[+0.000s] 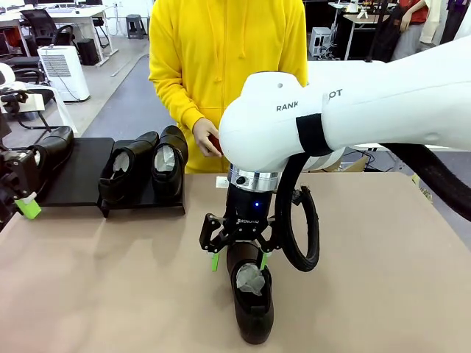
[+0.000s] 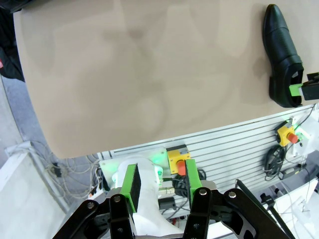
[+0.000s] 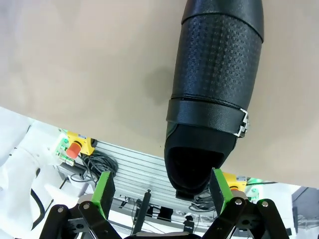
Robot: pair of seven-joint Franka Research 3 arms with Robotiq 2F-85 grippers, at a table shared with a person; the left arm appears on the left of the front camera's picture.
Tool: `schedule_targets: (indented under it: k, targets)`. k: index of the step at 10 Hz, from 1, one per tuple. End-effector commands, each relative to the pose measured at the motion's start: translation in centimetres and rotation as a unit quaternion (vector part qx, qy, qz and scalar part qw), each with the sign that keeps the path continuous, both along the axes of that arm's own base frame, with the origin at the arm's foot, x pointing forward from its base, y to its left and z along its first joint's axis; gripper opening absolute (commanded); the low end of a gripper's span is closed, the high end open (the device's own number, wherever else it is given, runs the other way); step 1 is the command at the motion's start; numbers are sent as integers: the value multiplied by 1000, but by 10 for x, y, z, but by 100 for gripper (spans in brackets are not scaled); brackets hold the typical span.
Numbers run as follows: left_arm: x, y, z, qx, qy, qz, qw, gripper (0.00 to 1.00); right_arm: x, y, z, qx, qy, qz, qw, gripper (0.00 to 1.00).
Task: Organize the shoes by placing them on the stand.
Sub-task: Place the Shoe from the middle of the table onto the Shoes Stand.
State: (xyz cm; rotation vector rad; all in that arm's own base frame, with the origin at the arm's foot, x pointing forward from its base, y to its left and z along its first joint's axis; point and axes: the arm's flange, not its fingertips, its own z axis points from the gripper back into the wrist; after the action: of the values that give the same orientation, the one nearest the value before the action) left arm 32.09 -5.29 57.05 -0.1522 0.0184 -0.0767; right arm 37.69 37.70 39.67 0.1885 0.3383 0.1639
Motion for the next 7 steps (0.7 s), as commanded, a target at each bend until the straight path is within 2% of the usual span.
schedule_targets:
  k: [1,2,3,4,5,6,7]
  targets:
    - [0,1,-1,-7,-1,-4,1000,50,0,0,0,0,0,0,1000,100]
    - [0,0,0,0,0,0,1000,50,-2,-30,17,-2,-21,-16,1000,100]
    - [-24,-20,-5,-17,0,-23,1000,50,-4,-77,33,-8,-39,-80,996,100]
    - [-48,-39,-12,-48,17,-26,998,50,-4,-115,39,-17,-55,-125,991,100]
    - [-72,-60,-19,-62,30,-11,998,50,-3,-150,39,-36,-60,-189,980,100]
    - [-94,-82,-25,-92,60,17,994,50,-3,-180,36,-34,-49,-241,969,100]
    - [-107,-106,-33,-104,81,44,990,50,-4,-210,33,-29,-41,-308,950,100]
